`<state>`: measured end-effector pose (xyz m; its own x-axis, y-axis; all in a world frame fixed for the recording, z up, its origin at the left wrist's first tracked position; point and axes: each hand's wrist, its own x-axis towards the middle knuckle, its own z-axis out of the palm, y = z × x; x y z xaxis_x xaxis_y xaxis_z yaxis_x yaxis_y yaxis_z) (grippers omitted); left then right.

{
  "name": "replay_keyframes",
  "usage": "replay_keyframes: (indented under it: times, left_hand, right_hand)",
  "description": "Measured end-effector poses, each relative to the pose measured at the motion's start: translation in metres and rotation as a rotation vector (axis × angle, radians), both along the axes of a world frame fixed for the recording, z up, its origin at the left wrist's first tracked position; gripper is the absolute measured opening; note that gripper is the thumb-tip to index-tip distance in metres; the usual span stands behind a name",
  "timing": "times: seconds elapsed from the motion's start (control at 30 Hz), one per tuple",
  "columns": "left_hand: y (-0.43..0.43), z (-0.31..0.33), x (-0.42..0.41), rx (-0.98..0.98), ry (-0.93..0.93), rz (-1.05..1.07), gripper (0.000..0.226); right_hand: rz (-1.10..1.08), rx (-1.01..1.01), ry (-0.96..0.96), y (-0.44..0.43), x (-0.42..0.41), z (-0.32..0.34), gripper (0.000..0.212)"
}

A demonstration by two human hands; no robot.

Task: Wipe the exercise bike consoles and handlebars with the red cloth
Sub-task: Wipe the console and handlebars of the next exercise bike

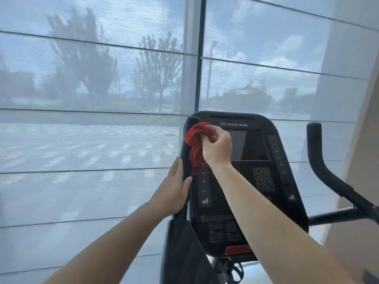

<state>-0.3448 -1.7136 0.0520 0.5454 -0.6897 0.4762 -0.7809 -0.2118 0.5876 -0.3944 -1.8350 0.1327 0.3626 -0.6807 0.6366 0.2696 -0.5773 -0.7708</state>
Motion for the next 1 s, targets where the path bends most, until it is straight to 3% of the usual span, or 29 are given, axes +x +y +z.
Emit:
replay_keyframes:
  times: [0.37, 0.47, 0.63, 0.87, 1.0]
  left_hand:
    - [0.004, -0.018, -0.003, -0.187, 0.094, 0.034, 0.052]
    - [0.003, -0.019, -0.003, -0.209, 0.089, 0.034, 0.052]
    - [0.003, -0.019, -0.002, -0.205, 0.067, 0.041, 0.054]
    - [0.005, -0.018, -0.005, -0.289, 0.089, 0.002, 0.042]
    - [0.006, -0.019, -0.006, -0.276, 0.092, 0.067, 0.047]
  right_hand:
    - [0.123, 0.12, 0.131, -0.008, -0.002, -0.022, 0.018]
    - [0.119, 0.064, 0.172, -0.006, -0.004, -0.032, 0.012]
    - [0.025, -0.066, 0.15, -0.004, 0.001, -0.017, 0.027]
    - [0.163, 0.024, 0.333, -0.001, -0.017, -0.046, 0.01]
    - [0.097, 0.129, 0.211, -0.01, -0.012, -0.028, 0.011]
